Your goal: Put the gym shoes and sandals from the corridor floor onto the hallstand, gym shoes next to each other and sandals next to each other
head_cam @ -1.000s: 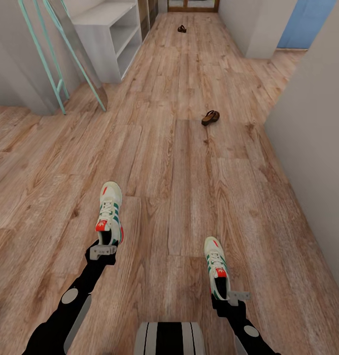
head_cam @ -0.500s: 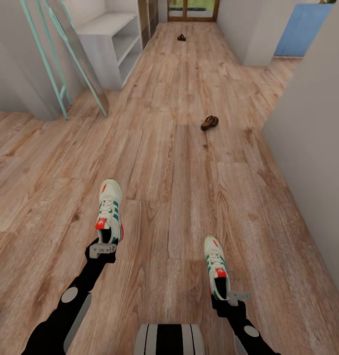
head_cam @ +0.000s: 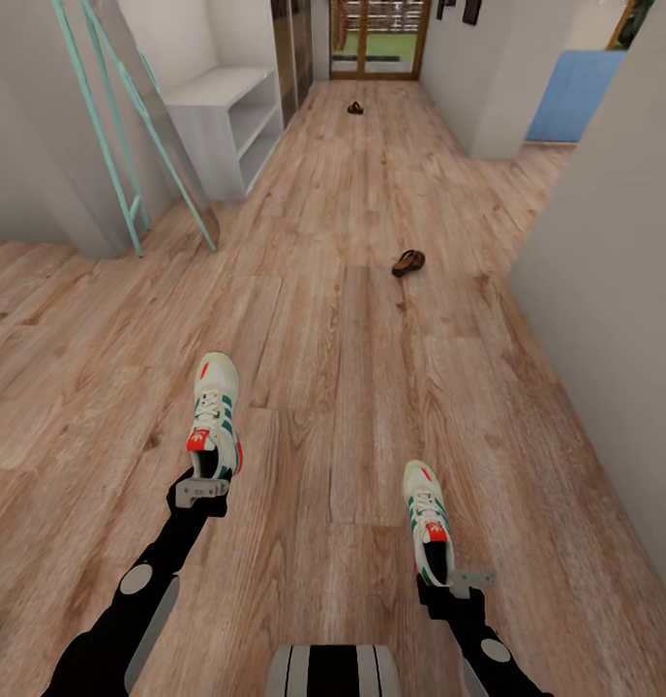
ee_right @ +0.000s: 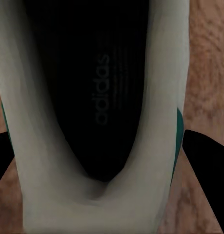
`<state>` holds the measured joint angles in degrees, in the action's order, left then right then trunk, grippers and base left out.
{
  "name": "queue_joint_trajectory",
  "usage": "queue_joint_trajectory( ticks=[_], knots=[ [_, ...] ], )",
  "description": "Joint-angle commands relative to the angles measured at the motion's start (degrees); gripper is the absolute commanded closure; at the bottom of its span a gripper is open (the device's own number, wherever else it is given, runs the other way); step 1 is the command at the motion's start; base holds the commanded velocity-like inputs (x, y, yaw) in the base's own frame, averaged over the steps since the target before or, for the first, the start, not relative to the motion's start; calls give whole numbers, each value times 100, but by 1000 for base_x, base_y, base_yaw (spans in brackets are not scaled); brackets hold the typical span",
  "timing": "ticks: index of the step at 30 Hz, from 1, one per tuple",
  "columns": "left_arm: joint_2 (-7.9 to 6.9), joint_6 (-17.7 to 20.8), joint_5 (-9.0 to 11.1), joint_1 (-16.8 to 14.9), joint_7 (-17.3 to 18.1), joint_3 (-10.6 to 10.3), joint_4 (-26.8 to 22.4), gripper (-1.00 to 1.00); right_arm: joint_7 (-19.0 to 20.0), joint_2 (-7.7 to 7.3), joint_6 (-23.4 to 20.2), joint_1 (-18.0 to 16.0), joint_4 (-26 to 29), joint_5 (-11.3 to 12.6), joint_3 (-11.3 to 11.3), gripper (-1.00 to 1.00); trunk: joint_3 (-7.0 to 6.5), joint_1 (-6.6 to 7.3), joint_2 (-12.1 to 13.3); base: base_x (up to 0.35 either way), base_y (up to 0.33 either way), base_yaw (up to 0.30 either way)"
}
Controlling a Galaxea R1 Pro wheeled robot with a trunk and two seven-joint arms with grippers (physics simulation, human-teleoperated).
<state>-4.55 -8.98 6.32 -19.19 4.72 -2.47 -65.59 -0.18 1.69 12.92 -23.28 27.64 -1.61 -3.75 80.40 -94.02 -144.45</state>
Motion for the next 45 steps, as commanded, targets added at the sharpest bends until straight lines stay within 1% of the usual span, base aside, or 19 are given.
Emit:
queue_joint_trajectory(
  ticks=[1, 2, 3, 4, 7, 10, 13, 14, 16, 19, 22, 25, 26, 30, 33, 34, 36, 38, 45],
  knots=[
    [-7, 0, 61, 5, 21, -5, 1, 100, 3, 0, 89, -1, -7, -18, -27, 100, -27, 3, 1, 0, 0, 0],
    [-45, 38, 18, 84, 21, 3, 10, 100, 30, -9, 430, 3, -24, -23, -17, 100, -57, 6, 2, 0, 0, 0],
    [-57, 40, 10, 183, 21, 9, 20, 100, 34, -13, 495, 5, -26, -23, -15, 100, -88, 8, 3, 0, 0, 0],
    [-63, 41, 9, 244, 21, 18, 24, 100, 36, -14, 525, 5, -27, -23, -15, 100, -119, 11, 5, 0, 0, 0],
    [-79, 34, 12, 512, 21, 137, 32, 100, 36, -18, 615, 4, -29, -24, -13, 100, -213, 18, 9, 0, 0, 0],
    [-78, -17, 17, 839, 25, 390, 47, 100, 36, -19, 713, 4, -27, -31, -10, 100, -306, 26, 13, 0, 0, 0],
    [-74, -47, 14, 1083, 27, 556, 78, 100, 31, -25, 773, 5, -36, -57, -11, 100, -399, 34, 17, 0, 0, 0],
    [-74, -57, 12, 1198, 28, 613, 94, 100, 30, -40, 794, 6, -49, -82, -12, 100, -430, 36, 18, 0, 0, 0],
    [-73, -64, 13, 1305, 29, 660, 115, 100, 22, -68, 812, 7, -56, -97, -12, 100, -493, 42, 21, 0, 0, 0],
    [-57, -100, 22, 1512, 29, 735, 249, 100, 14, -175, 909, 85, -72, -113, -12, 100, -586, 49, 25, 0, 0, 0],
    [-42, -243, 25, 1586, 27, 758, 437, 100, 11, -227, 1113, 232, -79, -117, -16, 100, -680, 57, 29, 0, 0, 0],
    [-34, -510, 27, 1617, 20, 768, 722, 100, 6, -251, 1395, 435, -82, -116, -23, 100, -773, 65, 33, 0, 0, 0],
    [-32, -643, 27, 1624, 17, 770, 890, 100, 4, -256, 1544, 533, -79, -115, -26, 100, -804, 67, 34, 0, 0, 0],
    [-28, -932, 32, 1634, 13, 773, 1394, 100, 2, -267, 1916, 773, -75, -112, -29, 100, -929, 78, 39, 0, 0, 0],
    [-30, -1195, 33, 1637, 12, 776, 1766, 100, 4, -272, 2039, 915, -71, -110, -31, 100, -1022, 85, 43, 0, 0, 0],
    [-29, -1423, 30, 1637, 12, 776, 2026, 100, 2, -288, 2090, 984, -73, -106, -39, 100, -1054, 88, 45, 0, 0, 0],
    [-38, -1600, 31, 1638, 14, 784, 2229, 100, 1, -354, 2112, 1044, -85, -104, -45, 100, -1116, 93, 47, 0, 0, 0],
    [-31, -1663, 31, 1664, 20, 874, 2306, 100, -1, -393, 2118, 1074, -113, -93, -47, 100, -1178, 98, 50, 0, 0, 0],
    [-11, -1687, 25, 1719, 29, 876, 2391, 100, -15, -397, 2126, 1080, -299, -86, -50, 100, -1396, 116, 59, 0, 0, 0]
  ],
)
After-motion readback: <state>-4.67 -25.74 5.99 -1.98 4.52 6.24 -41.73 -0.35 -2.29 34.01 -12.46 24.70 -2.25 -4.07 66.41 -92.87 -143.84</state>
